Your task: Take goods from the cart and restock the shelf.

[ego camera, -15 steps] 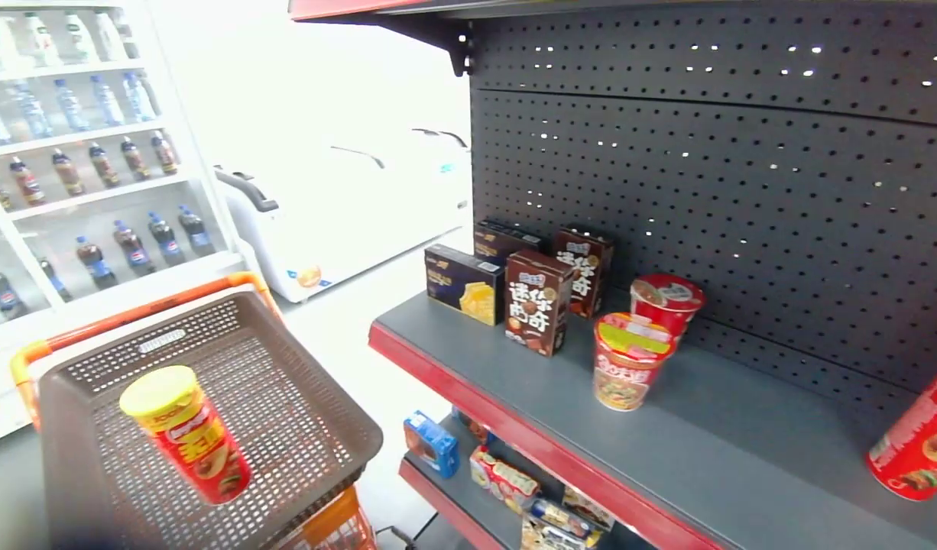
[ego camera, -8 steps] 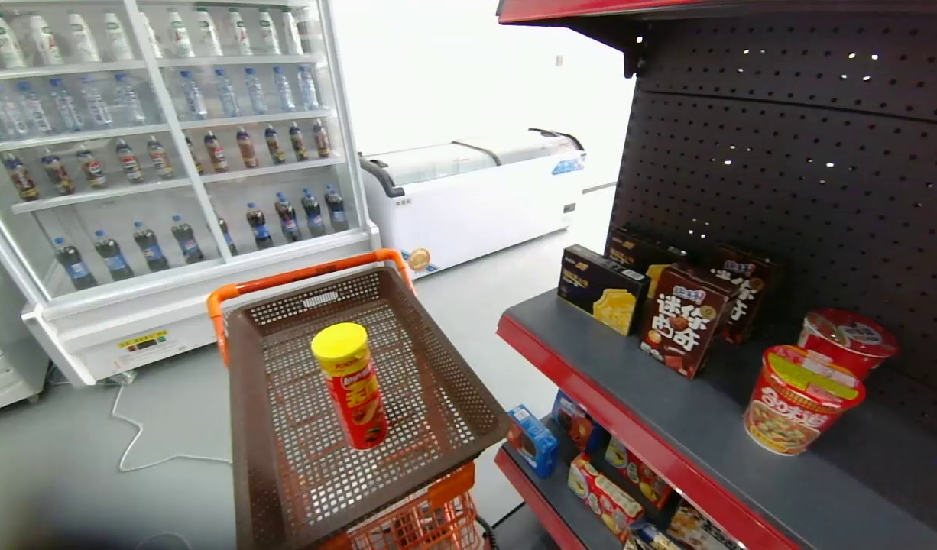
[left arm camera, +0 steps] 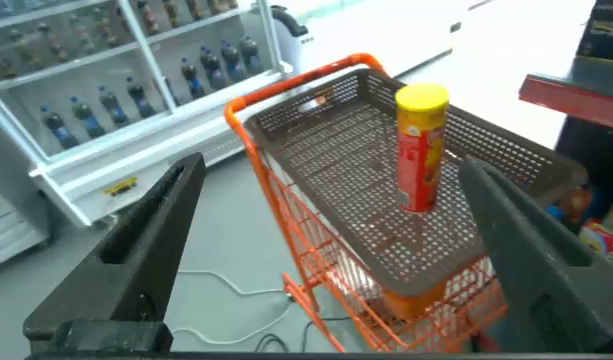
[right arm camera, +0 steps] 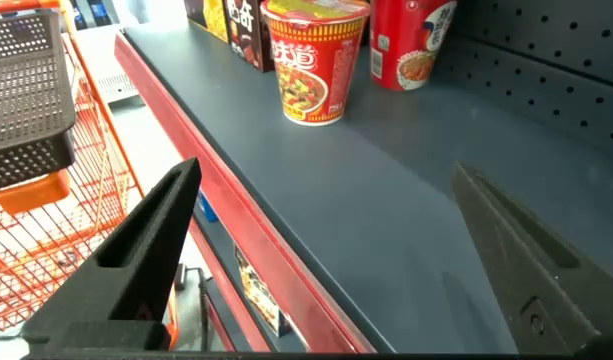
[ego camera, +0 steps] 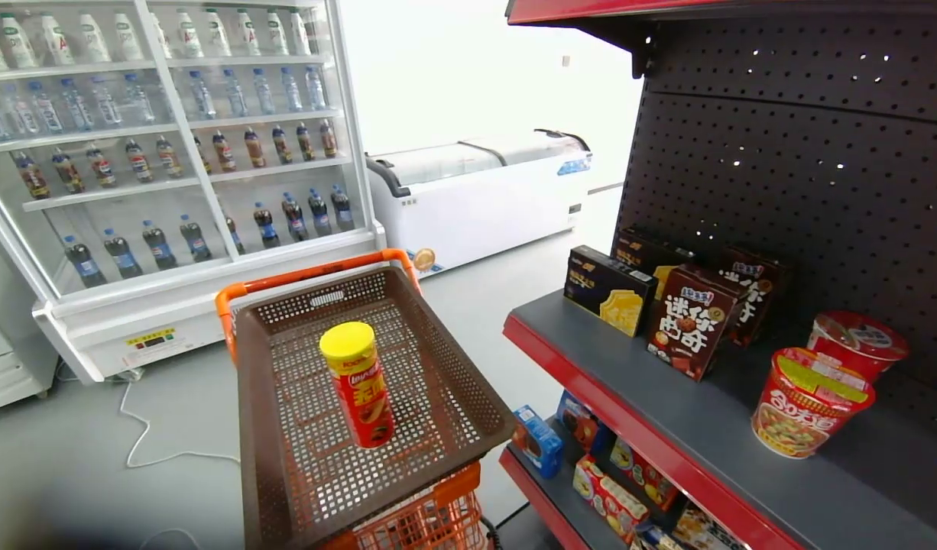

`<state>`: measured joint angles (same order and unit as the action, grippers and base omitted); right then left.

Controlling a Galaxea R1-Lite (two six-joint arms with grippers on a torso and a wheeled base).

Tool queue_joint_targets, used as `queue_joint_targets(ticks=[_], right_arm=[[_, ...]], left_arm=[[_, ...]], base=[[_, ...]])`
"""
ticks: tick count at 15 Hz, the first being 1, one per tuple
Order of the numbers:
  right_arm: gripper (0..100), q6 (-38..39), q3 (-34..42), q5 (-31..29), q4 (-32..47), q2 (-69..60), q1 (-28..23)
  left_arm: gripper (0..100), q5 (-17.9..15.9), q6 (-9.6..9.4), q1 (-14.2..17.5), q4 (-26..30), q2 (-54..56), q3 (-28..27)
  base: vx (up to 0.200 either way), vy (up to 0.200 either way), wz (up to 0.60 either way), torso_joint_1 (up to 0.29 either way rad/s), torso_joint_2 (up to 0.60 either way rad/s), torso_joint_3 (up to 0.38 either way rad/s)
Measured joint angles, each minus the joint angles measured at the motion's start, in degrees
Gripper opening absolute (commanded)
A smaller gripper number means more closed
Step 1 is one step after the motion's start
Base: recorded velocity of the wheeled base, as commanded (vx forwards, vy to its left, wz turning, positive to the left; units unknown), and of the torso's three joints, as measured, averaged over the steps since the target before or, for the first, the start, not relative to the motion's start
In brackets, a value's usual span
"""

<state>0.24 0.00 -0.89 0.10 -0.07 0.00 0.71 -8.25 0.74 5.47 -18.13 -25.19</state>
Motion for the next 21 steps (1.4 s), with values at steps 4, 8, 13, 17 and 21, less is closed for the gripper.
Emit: queue_joint_targets(ticks=[4,8,13,17,21], right_arm=[[100,0.0,0.0,0.0,0.0,0.0,0.0],[100,0.0,0.0,0.0,0.0,0.0,0.0],[100,0.0,0.0,0.0,0.0,0.0,0.0],[100,0.0,0.0,0.0,0.0,0.0,0.0],[100,0.0,0.0,0.0,0.0,0.0,0.0]], left_arm=[[100,-0.6,-3.4,7.1,0.4,-20.2,-14.8],[100,-23.7,-5.91,18.2,-3.4,-37.0,-16.2],[100,-30.7,-6.03,16.7,-26.5,-54.0,-8.4],[100,-31.1,-5.12,10.3,-39.2,-66.1,-5.7],[100,-30.5,-1.29,3.4,-49.2,-76.4,-4.8]], base=[[0.0,0.0,0.0,0.0,0.0,0.0],[0.0,0.0,0.0,0.0,0.0,0.0],[0.0,0.0,0.0,0.0,0.0,0.0],[0.0,0.0,0.0,0.0,0.0,0.0],[0.0,0.0,0.0,0.0,0.0,0.0]])
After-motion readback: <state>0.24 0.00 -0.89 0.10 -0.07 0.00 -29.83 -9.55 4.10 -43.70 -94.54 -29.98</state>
